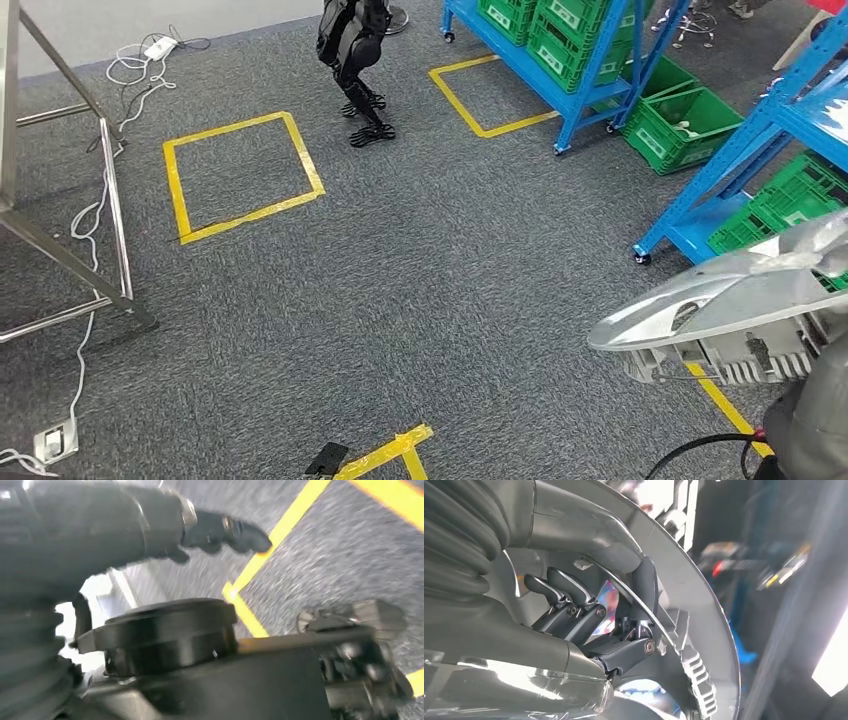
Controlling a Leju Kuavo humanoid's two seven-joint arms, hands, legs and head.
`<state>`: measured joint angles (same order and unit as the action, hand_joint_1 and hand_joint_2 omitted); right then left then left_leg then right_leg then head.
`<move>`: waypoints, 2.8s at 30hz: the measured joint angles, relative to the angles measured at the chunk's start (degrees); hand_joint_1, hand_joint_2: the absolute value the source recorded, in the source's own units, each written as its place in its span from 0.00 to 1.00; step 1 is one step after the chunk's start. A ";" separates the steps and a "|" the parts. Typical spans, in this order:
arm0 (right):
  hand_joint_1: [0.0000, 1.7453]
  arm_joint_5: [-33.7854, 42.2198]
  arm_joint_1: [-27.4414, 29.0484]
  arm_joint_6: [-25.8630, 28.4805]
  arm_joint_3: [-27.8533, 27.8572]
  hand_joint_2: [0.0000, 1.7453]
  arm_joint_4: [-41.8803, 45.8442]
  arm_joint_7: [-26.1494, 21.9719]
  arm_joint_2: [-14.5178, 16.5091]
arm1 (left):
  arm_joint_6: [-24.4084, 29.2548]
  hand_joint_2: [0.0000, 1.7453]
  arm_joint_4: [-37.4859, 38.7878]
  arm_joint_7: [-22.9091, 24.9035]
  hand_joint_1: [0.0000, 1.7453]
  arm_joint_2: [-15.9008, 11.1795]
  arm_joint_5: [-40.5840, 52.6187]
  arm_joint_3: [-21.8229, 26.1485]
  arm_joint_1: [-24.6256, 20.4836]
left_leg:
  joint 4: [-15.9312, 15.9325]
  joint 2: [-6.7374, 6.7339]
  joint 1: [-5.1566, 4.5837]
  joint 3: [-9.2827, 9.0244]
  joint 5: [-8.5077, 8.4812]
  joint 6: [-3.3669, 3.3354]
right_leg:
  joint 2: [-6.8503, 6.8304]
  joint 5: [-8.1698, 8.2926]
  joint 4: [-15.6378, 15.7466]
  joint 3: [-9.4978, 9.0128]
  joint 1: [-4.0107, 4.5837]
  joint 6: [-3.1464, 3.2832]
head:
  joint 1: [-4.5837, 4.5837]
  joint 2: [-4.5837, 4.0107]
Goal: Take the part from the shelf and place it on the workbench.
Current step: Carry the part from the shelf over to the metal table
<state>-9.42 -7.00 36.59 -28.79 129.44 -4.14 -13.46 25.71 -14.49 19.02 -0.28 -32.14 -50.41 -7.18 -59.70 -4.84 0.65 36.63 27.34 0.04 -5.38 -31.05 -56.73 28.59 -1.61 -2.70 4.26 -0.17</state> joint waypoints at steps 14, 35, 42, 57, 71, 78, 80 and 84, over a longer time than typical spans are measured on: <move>1.00 -2.08 -7.21 0.21 -7.01 1.00 -0.25 -2.09 -1.37 | 0.50 1.00 0.54 0.53 0.00 -0.64 -0.62 1.58 -0.12 | 0.18 10.92 -1.01 -0.36 -0.58 -1.20 | 9.92 1.73 -2.35 3.21 2.40 4.56 | -0.27 0.00; 1.00 1.10 -10.98 -0.17 -10.08 1.00 1.60 -6.53 -1.78 | 1.65 1.00 0.68 0.52 0.00 -1.66 -2.62 1.60 -0.82 | -1.29 2.96 0.13 0.22 0.72 -0.54 | 3.75 -6.07 -9.64 3.71 0.58 0.72 | -0.81 0.00; 1.00 4.61 -9.98 -0.07 -10.36 1.00 4.22 -9.73 -2.33 | 1.90 1.00 0.74 0.52 0.00 -2.19 -4.07 1.69 -0.40 | -1.20 9.58 -0.98 -0.08 0.33 -1.05 | 7.94 -0.17 -6.39 4.29 2.67 4.04 | -0.87 0.00; 1.00 12.53 -6.97 -1.52 -8.50 1.00 8.14 -11.45 -4.15 | 2.04 1.00 0.72 0.54 0.00 -2.89 -2.46 1.72 -0.10 | -6.54 3.96 0.84 1.60 3.51 3.11 | 4.40 1.85 0.55 1.00 1.42 3.42 | -0.94 0.00; 1.00 13.30 -3.67 -2.47 -7.19 1.00 7.90 -14.22 -4.52 | 1.68 1.00 0.69 0.52 0.00 -3.89 -0.73 1.69 -0.17 | -1.29 6.33 -0.42 -1.57 2.04 -0.64 | 5.32 -5.22 -16.21 8.23 1.50 2.77 | -1.07 0.00; 1.00 15.22 -2.98 -2.63 -6.04 1.00 7.92 -15.16 -4.55 | 1.67 1.00 0.66 0.52 0.00 -3.92 -0.27 1.57 -0.36 | -0.79 10.49 0.13 -0.76 0.82 0.35 | 8.60 1.15 -1.47 1.94 2.71 4.92 | -1.09 0.00; 1.00 15.48 -2.88 -2.67 -5.83 1.00 7.92 -15.35 -4.55 | 1.68 1.00 0.67 0.54 0.00 -4.08 -0.20 1.54 -0.32 | -1.98 7.85 -0.21 0.03 2.17 0.71 | 7.36 2.03 0.53 1.24 2.47 4.80 | -1.07 0.00; 1.00 16.34 -2.24 -2.72 -5.67 1.00 7.76 -15.71 -4.55 | 1.68 1.00 0.67 0.53 0.00 -4.28 0.09 1.46 -0.37 | -12.84 4.80 0.04 4.66 7.99 1.74 | 5.36 2.58 1.02 1.40 2.19 4.64 | -1.00 0.00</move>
<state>6.92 -9.25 33.87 -34.46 137.20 -19.85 -18.01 27.39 -13.81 19.55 -4.56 -32.05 -48.95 -7.54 -72.54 -0.05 0.69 41.28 35.33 1.78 -0.02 -28.46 -55.72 29.99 0.58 1.94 3.26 -0.17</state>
